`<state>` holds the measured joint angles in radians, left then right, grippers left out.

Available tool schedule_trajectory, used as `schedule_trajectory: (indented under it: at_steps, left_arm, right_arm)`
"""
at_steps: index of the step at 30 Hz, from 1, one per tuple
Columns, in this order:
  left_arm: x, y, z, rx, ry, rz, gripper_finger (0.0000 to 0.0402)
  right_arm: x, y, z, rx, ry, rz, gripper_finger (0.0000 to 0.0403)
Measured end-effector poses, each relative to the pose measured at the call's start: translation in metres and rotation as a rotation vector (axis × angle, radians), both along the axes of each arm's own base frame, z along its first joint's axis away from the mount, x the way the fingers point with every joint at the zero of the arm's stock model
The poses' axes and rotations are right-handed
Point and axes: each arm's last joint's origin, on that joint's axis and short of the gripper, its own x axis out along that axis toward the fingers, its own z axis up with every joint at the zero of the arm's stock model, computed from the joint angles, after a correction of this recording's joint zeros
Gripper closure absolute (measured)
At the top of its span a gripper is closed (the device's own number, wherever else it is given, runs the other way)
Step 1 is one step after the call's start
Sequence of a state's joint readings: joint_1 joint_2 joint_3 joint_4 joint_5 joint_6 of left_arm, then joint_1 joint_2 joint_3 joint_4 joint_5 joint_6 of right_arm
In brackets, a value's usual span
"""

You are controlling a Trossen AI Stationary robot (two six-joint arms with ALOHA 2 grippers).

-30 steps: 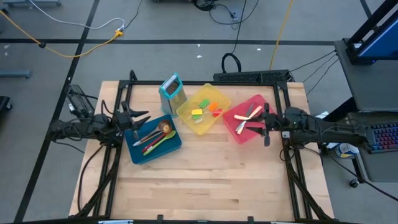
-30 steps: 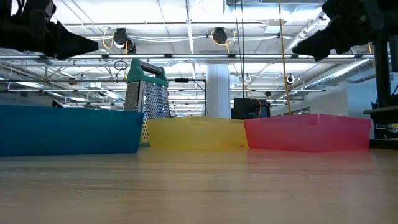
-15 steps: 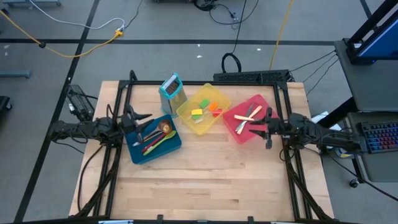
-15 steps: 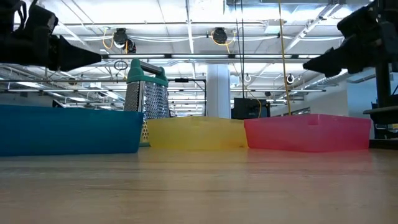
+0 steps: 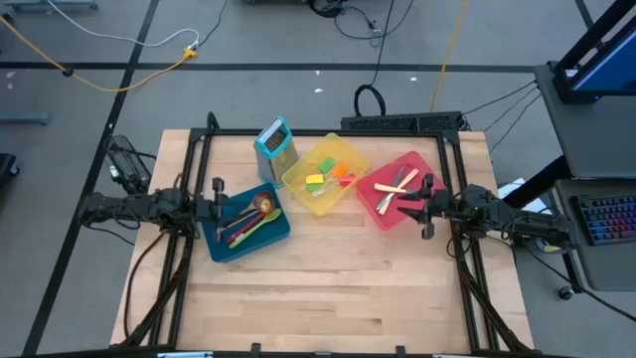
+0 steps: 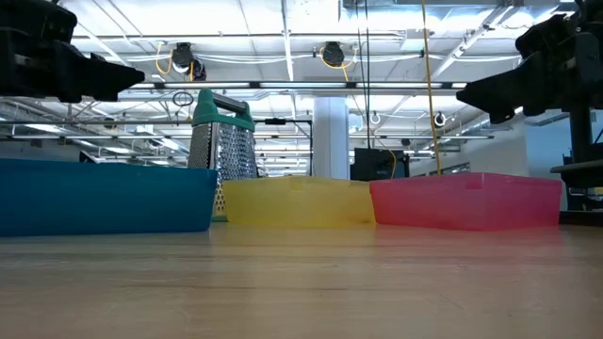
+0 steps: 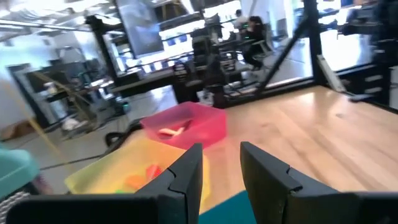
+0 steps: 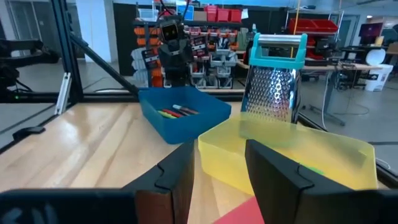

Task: Pick & Place Kitchen Items
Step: Return to Home Position

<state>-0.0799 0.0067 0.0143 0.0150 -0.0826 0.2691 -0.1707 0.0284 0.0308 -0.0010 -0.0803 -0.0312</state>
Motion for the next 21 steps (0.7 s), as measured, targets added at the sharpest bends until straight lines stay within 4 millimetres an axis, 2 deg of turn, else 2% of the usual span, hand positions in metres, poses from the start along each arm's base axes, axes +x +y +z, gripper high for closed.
schedule_trajectory:
  at_steps: [7, 21]
  left_arm:
    - [0.003, -0.001, -0.005, -0.014, 0.062, -0.035, 0.0289]
    - [0.008, -0.002, -0.012, -0.060, 0.139, -0.032, 0.0289]
  right_arm:
    - [0.000, 0.000, -0.001, -0.056, 0.011, 0.001, 0.0266]
    - [0.003, -0.001, -0.005, -0.049, 0.066, 0.003, 0.0267]
